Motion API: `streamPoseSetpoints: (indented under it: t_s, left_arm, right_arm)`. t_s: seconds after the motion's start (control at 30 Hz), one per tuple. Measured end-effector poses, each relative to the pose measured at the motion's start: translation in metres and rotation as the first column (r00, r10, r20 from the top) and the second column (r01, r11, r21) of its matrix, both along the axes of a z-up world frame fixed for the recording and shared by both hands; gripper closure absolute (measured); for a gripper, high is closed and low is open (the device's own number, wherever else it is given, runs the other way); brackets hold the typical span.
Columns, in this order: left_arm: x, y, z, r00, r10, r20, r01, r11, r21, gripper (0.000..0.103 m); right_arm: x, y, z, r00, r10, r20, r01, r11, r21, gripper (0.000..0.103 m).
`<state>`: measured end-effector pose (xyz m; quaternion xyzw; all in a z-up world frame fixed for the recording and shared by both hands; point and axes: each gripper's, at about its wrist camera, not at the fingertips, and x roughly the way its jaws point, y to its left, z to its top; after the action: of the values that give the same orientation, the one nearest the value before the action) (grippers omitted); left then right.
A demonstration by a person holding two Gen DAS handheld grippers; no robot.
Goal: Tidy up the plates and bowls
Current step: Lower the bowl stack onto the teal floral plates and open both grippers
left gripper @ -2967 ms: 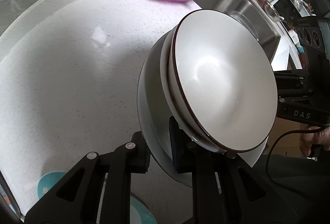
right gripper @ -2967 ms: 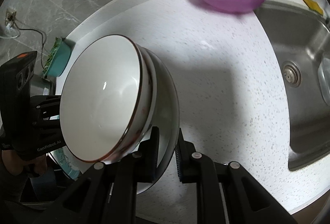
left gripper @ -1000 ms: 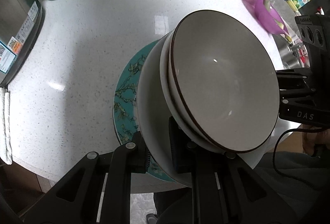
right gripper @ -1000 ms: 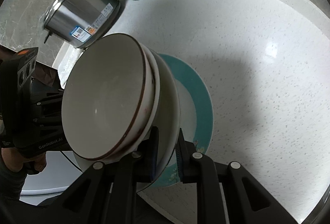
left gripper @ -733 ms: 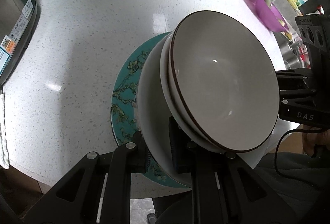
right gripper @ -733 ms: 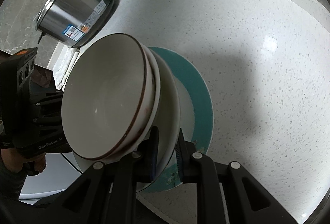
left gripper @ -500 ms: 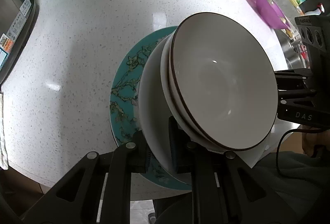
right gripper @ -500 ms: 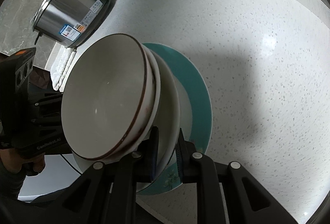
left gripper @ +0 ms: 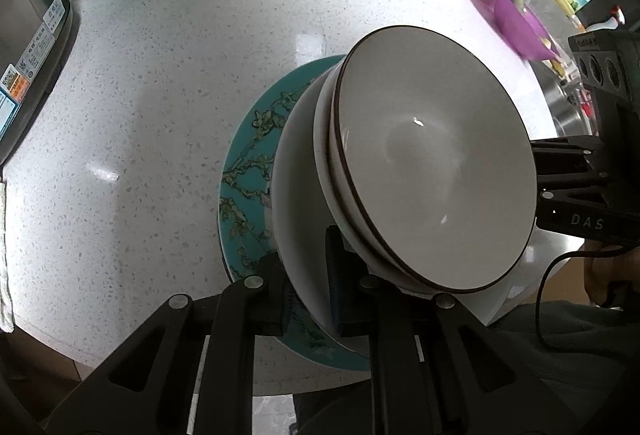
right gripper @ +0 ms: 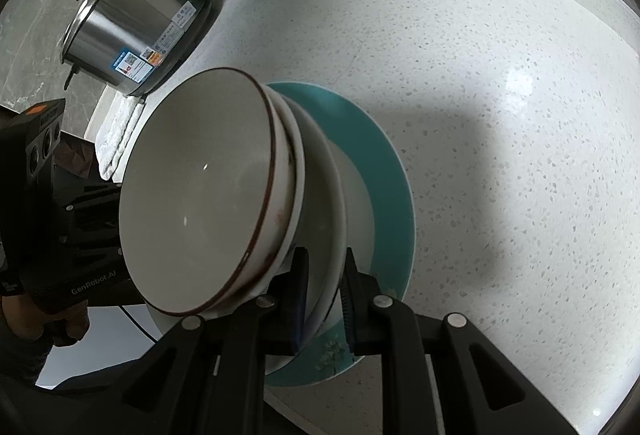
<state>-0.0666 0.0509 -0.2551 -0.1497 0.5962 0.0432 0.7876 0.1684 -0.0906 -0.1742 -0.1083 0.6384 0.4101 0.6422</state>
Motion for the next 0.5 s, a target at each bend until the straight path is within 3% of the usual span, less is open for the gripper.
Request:
streamPoseSetpoints:
  t_s: [0.13,0.23,0.33,0.37,0.43,0.5]
  left_arm:
    - [-0.003,0.005,0.006,0.999,0.001,0.032,-0.001,1.0,-0.001,0.088]
    - [-0.003,0.01,0.011,0.999,-0.004,0.038,0.004,1.0,0.005,0.078]
    - [-0.009,0.017,0.023,0.998,-0.002,0.057,0.002,1.0,0.001,0.069]
    - [-0.013,0.019,0.028,0.998,-0.003,0.063,0.002,1.0,0.003,0.059]
    - [-0.019,0.023,0.037,0.997,-0.002,0.072,0.0,0.999,0.033,0.047]
    - [-0.023,0.024,0.048,0.996,0.002,0.087,-0.006,0.999,0.051,0.044]
  right_arm:
    - [-0.003,-0.002,0.002,1.0,-0.021,0.008,0.021,1.0,-0.001,0.083]
    - [-0.006,-0.006,0.006,0.998,-0.059,0.028,0.059,0.998,-0.002,0.082]
    - [-0.006,-0.016,0.012,0.993,-0.114,0.04,0.114,0.993,-0.003,0.071]
    - [-0.007,-0.021,0.016,0.99,-0.135,0.047,0.135,0.991,0.003,0.065]
    - [-0.009,-0.032,0.022,0.984,-0.173,0.049,0.172,0.985,0.023,0.055]
    - [-0.013,-0.041,0.03,0.976,-0.204,0.07,0.203,0.979,0.02,0.044]
